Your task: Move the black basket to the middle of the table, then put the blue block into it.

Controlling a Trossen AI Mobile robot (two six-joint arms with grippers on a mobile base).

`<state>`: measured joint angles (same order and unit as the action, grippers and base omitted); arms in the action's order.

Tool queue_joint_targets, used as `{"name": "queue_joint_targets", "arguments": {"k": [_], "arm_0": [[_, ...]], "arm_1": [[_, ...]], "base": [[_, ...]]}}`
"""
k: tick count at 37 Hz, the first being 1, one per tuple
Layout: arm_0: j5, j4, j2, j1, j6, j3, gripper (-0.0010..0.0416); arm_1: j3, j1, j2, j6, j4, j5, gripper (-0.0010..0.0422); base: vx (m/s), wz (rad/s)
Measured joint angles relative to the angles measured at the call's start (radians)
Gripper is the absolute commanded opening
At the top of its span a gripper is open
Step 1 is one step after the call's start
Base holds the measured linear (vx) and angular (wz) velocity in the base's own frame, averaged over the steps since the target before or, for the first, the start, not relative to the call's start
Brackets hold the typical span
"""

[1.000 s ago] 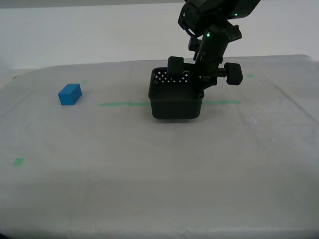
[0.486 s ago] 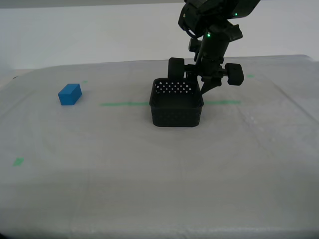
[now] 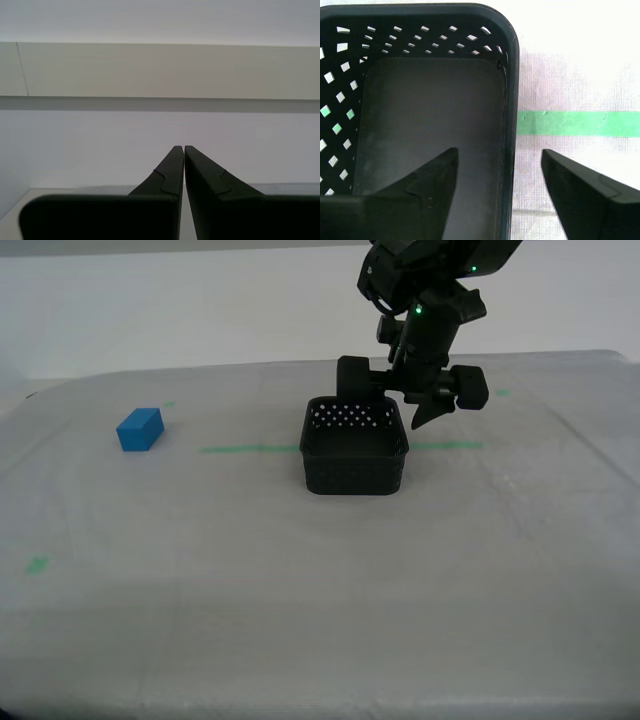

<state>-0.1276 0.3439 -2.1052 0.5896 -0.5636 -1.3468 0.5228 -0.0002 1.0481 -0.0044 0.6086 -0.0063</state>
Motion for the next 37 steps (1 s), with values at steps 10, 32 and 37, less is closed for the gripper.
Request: {"name": "queue_joint_targets", "arguments": {"k": [10, 32, 37], "arm_0": [[0.014, 0.001, 0.003, 0.000, 0.002, 0.000, 0.0355], [0.019, 0.044, 0.095, -0.003, 0.029, 0.000, 0.0399], [0.019, 0.099, 0.153, -0.016, 0.059, 0.000, 0.0400]], "arm_1": [[0.000, 0.000, 0.000, 0.000, 0.000, 0.000, 0.0000], [0.000, 0.000, 0.000, 0.000, 0.000, 0.000, 0.0000], [0.000, 0.000, 0.000, 0.000, 0.000, 0.000, 0.0000]], "base": [[0.000, 0.000], [0.000, 0.000], [0.000, 0.000]]}}
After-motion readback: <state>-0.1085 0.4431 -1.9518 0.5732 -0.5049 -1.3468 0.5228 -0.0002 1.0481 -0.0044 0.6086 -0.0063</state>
